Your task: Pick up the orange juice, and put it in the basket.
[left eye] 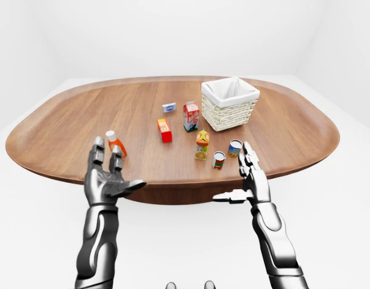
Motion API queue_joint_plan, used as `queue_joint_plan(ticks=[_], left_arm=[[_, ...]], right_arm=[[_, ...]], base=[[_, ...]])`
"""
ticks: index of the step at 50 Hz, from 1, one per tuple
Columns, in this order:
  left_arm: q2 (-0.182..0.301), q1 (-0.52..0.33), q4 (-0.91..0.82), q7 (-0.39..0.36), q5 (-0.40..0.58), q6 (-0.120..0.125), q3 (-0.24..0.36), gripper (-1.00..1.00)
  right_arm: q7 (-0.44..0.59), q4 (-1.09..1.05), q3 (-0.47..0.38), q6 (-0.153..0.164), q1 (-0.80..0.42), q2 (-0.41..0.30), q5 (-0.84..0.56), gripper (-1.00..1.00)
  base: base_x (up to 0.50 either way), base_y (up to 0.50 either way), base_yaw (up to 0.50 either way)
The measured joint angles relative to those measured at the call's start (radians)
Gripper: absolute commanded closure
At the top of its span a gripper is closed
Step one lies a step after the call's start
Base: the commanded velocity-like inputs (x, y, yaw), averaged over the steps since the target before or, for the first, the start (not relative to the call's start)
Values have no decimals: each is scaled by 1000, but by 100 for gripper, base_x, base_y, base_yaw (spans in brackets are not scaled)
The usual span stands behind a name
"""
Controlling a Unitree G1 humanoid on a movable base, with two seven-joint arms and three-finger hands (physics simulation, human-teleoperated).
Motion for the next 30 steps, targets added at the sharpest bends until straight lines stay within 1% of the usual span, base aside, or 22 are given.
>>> queue_joint_plan(ticks=[3,6,12,19,30], left_arm=[[-6,-1,37,4,102,-2,-18,-100],[-12,1,60,6,180,-2,-31,-100],[-23,6,83,5,285,0,-47,-100],[-30,8,100,1,350,-3,-54,-100],[-35,3,110,3,391,3,-54,-100]], right_arm=[[2,11,0,-13,-1,2,-2,-100],[3,20,0,-23,-2,3,-3,-100],[5,34,0,-37,-3,4,-5,-100],[6,42,0,-44,-5,4,-7,-100],[5,34,2,-35,-8,4,-12,-100]], base=[[0,0,0],[0,0,0],[0,0,0],[0,0,0],[0,0,0]])
